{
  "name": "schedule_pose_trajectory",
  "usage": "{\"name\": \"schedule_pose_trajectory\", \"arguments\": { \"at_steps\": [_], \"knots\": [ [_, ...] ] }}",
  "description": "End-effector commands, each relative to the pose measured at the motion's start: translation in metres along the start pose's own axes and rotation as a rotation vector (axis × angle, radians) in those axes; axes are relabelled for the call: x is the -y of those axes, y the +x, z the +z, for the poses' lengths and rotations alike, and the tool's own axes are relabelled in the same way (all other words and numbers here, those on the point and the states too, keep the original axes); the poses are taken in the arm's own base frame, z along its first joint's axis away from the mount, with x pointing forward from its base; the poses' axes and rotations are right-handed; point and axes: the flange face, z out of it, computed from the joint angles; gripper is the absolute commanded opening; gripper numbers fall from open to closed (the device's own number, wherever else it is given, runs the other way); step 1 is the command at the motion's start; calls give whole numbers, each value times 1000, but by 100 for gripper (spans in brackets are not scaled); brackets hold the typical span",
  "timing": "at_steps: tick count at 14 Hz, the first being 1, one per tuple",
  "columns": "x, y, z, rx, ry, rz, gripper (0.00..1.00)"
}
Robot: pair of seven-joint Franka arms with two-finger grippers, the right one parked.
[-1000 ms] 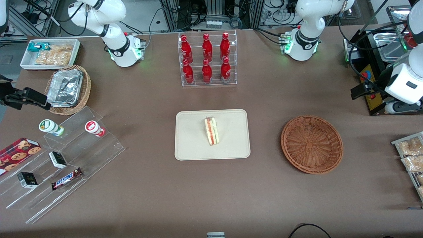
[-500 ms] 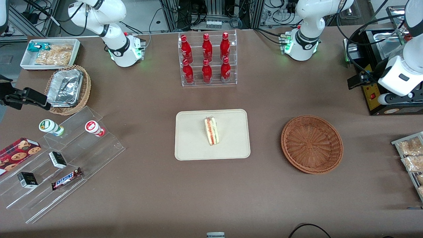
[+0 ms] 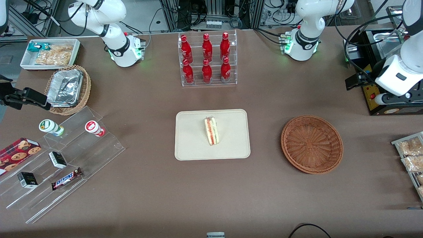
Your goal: Place sandwich from basket to tray
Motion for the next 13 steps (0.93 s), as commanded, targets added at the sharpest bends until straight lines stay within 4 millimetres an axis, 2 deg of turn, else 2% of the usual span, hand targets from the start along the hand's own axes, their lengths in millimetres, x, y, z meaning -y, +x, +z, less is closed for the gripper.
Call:
{"name": "schedule_pose_trajectory", "arguments": {
  "at_steps": [1,13],
  "knots": [
    [1,8,-5,10,-9,0,100],
    [-2,12,0,17,-9,4,100]
  ]
}}
